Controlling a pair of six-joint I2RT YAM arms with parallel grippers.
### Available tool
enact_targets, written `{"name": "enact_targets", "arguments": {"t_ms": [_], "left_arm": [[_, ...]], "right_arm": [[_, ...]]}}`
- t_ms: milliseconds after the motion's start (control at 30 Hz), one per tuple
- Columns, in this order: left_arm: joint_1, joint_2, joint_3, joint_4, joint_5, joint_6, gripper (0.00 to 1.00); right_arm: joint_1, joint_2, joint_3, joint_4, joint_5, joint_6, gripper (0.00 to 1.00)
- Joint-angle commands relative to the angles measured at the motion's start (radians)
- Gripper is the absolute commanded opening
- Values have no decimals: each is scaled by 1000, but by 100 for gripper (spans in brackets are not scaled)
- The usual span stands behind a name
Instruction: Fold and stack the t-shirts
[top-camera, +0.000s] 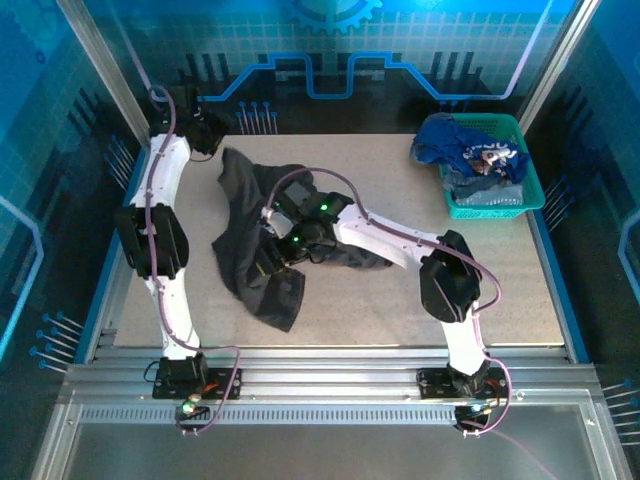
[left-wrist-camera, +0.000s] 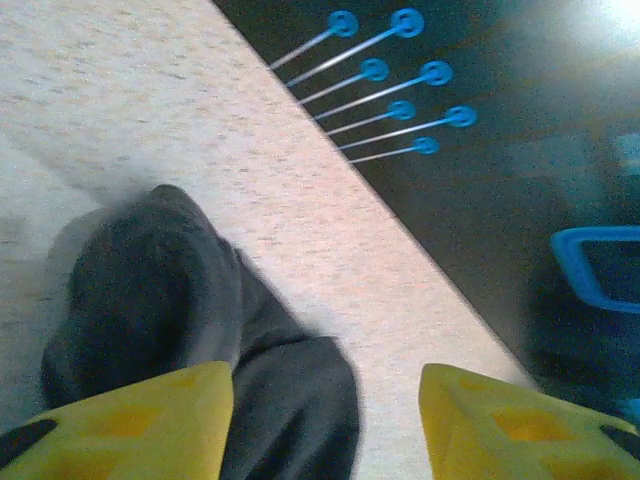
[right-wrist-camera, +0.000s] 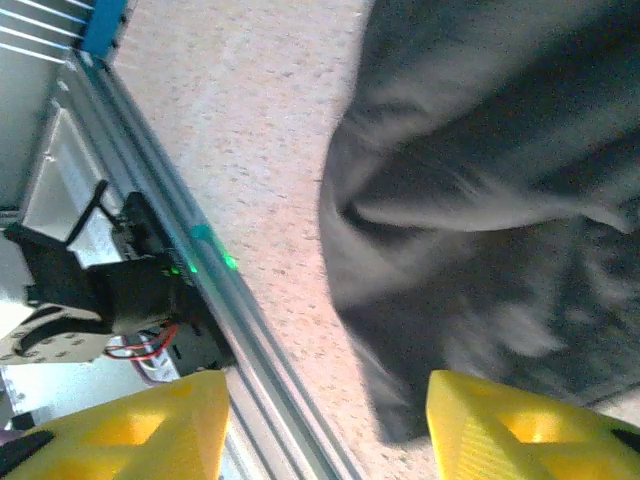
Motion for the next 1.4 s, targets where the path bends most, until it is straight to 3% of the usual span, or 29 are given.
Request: {"name": "enact_targets", "arguments": {"t_ms": [0,67,267,367,467,533,667,800,933,1200,1367], "left_arm": [[-23,-180,-186,-155,-147,59,58],[-42,-321,-400,-158,-192,28,57],[-145,-648,-927,-224,-139,-74,50],[-176,-742,-1108,-234,-89,-139,51],[-167,-779,-1219,-204,-56,-198,50],[-155,-777,-1257,-185,-38,-230,49],[-137,-809,-1289,-215,-115,-267,49],[-95,-822,-1345,-172,-104,-288,47],[-84,-781,-1365,-76,-64,-307,42],[-84,-707,-1337,-12,-57,-300,33],[-84,-671,-1311,-10,-67,-270,30]], "right_arm": [[-129,-136,-127,16,70,79,56],[-188,-213,-235,-4,153,96,53],[-381,-381,-493,-52,300,137,53],[-427,-369,-530,-53,307,110,57],[-411,-322,-514,-39,284,87,53],[-377,-295,-495,-33,282,87,53],[-342,-224,-477,-38,308,117,57],[-370,-187,-476,-38,376,137,53],[-404,-251,-474,-61,429,171,51],[-531,-329,-537,45,316,351,49],[-524,-209,-436,23,305,279,45]]}}
